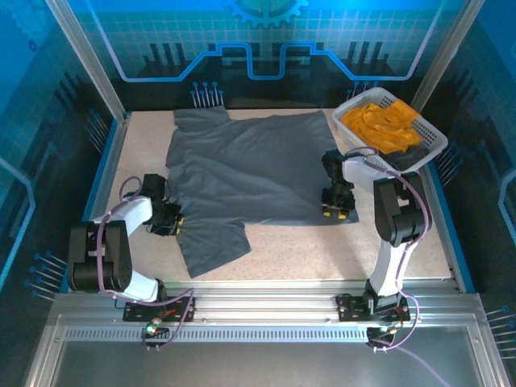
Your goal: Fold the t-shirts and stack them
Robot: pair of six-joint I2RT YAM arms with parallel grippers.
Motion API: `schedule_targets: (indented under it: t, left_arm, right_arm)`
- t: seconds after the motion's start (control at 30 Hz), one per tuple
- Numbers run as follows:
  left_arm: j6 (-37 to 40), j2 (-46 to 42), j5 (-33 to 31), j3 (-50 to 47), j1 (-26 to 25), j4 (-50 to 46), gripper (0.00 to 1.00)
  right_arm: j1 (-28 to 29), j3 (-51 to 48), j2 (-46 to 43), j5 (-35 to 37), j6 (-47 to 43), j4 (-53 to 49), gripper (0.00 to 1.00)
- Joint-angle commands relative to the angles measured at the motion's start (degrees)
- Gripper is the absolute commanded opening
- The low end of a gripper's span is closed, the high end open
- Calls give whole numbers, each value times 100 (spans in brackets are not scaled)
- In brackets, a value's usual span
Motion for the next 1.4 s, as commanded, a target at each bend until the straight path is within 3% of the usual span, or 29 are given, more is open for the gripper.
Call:
schedule_targets:
  t: [0.0,0.17,0.33,0.4,0.73,0.9,1.0,1.2,1.37]
  left_arm:
    - [232,-89,-339,4,72,-593,24]
    - [540,-491,-596,199,125,-970,28]
    - [751,-1213,-635,248,52,-1516,44]
    - [665,-1586,-561,107,-67,-1752,45]
    - [-833,-3075,-142,-1005,-2186,-2887,46]
    - [-1307,-3722,-18,-1526,-2546,-2925,48]
    - [-1505,-3606,215,-1772,-2609,-2356,48]
    - [-1526,-2790,92,-1767,-2748,-1575,48]
    - [-1587,-2493,-31,-1691,-2800,-1214,43]
  right_arm:
    - [76,-129,-150,-117,229,93,37]
    - [193,-34,-394,-214,204,80,39]
    - [196,88,-943,-221,58,-1,45]
    - [196,122,-1192,-214,-26,-103,46]
    - [-104,-1040,-2525,-714,126,-75,51]
    - [-415,-1581,-2844,-863,117,125,52]
    - [-542,-1722,-2917,-896,50,197,52]
    - [-651,-1803,-2954,-945,-69,223,52]
    - [-648,-1834,-2971,-991,-72,236,52]
